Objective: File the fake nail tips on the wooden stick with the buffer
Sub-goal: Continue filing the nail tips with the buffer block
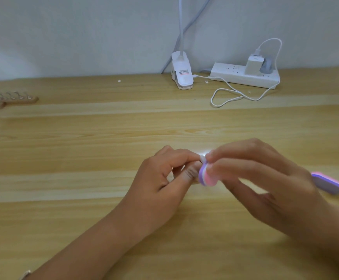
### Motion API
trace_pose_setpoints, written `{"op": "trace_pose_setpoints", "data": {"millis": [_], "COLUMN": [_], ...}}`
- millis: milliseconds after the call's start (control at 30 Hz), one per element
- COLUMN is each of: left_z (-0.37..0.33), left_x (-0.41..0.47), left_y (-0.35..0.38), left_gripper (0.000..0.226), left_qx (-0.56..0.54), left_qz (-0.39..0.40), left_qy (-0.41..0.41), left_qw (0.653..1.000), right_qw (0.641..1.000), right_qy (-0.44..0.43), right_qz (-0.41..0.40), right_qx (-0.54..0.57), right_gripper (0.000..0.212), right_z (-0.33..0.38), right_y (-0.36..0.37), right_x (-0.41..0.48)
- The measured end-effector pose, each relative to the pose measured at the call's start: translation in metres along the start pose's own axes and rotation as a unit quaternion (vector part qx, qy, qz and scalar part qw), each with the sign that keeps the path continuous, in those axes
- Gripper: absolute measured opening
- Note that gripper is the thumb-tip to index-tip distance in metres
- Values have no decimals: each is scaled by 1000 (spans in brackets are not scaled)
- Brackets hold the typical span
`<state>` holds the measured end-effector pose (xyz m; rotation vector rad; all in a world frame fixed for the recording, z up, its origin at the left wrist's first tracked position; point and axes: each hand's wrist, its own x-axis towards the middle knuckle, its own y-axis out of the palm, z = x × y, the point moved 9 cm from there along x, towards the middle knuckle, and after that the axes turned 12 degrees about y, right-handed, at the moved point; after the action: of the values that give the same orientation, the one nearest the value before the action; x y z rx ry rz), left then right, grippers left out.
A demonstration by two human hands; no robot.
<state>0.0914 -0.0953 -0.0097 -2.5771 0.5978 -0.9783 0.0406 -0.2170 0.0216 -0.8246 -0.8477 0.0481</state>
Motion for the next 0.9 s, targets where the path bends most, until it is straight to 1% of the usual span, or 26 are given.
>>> {"op": "trace_pose_setpoints", "data": {"millis": [100,233,333,400,433,500,567,700,767,833,900], "left_z": [2,2,1,0,-1,-5,-8,-7,-6,-4,-1], "left_x": [0,-1,-1,-1,-2,-4,-5,-6,-5,-4,-5], "left_y": [0,0,-2,-1,-1,0,0,2,3,3,4], "left_gripper": [18,19,18,20,20,20,21,21,22,23,23], "left_qx": [-5,-7,-27,-57,-75,-108,-126,-132,-130,-129,-138], "left_qz": [0,-5,-13,-16,-19,-26,-28,-25,-21,-20,-15], "left_qy": [-7,-8,-9,-14,-16,-13,-4,-15,-17,-18,-29], "left_qw": [1000,1000,1000,998,997,994,992,991,991,991,990], "right_qw": [999,1000,998,995,994,995,996,995,995,996,997], "right_qy": [35,6,49,82,82,52,22,43,28,5,21], "right_qz": [-15,-10,-30,-58,-68,-74,-76,-87,-79,-62,-62], "right_qx": [-2,19,-9,0,15,38,36,28,51,57,36], "right_gripper": [23,21,18,18,20,29,32,32,33,28,29], "right_z": [-12,0,-20,-28,-26,-11,0,-5,2,8,-1], "right_y": [-5,-1,-5,-12,-14,-15,-16,-18,-16,-11,-10], "right_x": [2,-2,2,3,3,1,0,2,0,-2,-1]}}
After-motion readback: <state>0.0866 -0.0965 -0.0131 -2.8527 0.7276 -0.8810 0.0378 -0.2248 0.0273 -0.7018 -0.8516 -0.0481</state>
